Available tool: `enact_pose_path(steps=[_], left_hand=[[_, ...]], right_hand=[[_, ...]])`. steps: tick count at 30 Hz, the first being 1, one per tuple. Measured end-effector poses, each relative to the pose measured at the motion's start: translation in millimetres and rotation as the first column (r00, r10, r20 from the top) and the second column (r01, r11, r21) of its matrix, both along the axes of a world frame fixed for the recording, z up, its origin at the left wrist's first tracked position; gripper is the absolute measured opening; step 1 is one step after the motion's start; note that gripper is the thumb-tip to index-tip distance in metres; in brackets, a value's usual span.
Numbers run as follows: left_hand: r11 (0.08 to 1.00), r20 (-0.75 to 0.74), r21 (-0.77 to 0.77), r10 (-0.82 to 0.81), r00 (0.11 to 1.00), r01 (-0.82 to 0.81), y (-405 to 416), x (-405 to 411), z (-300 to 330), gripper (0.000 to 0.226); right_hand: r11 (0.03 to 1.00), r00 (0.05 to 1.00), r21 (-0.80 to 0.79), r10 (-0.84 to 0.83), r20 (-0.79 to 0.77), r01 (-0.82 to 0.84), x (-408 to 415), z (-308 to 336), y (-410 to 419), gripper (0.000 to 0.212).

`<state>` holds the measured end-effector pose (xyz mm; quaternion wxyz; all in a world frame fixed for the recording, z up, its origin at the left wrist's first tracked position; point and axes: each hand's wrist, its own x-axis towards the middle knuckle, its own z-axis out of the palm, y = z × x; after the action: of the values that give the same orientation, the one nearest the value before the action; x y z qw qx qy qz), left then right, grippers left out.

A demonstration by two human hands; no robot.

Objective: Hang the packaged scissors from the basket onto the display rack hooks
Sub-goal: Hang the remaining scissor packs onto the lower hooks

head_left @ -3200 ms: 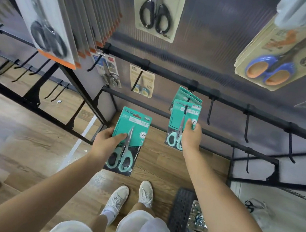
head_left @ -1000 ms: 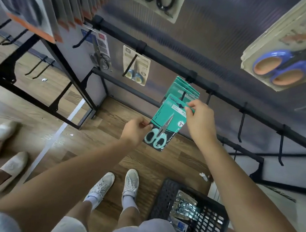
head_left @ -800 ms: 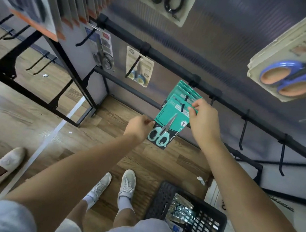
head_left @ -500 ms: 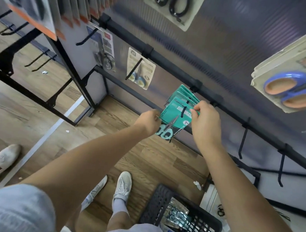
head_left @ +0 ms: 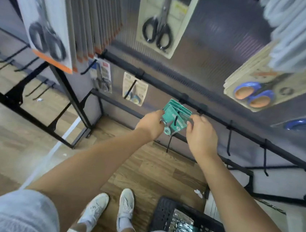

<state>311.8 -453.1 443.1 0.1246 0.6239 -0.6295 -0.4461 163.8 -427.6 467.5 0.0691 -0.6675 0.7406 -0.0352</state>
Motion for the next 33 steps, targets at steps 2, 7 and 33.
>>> enact_pose_path(steps=[2,7,33], left_hand=[[0.990,0.078,-0.085,-0.103,0.992,0.109,4,1,19,0.038],[0.902,0.162,-0.285,-0.287,0.944,0.323,23,-12,77,0.034],[0.366,0.190,-0.390,-0.866,0.462,0.845,295,-196,142,0.027]], right_hand=[[0.998,0.998,-0.016,-0.060,0.028,0.061,1,14,10,0.029],[0.975,0.977,-0.066,-0.210,0.041,0.212,-4,58,49,0.037],[0.513,0.519,-0.085,-0.827,0.217,0.854,-108,111,402,0.038]])
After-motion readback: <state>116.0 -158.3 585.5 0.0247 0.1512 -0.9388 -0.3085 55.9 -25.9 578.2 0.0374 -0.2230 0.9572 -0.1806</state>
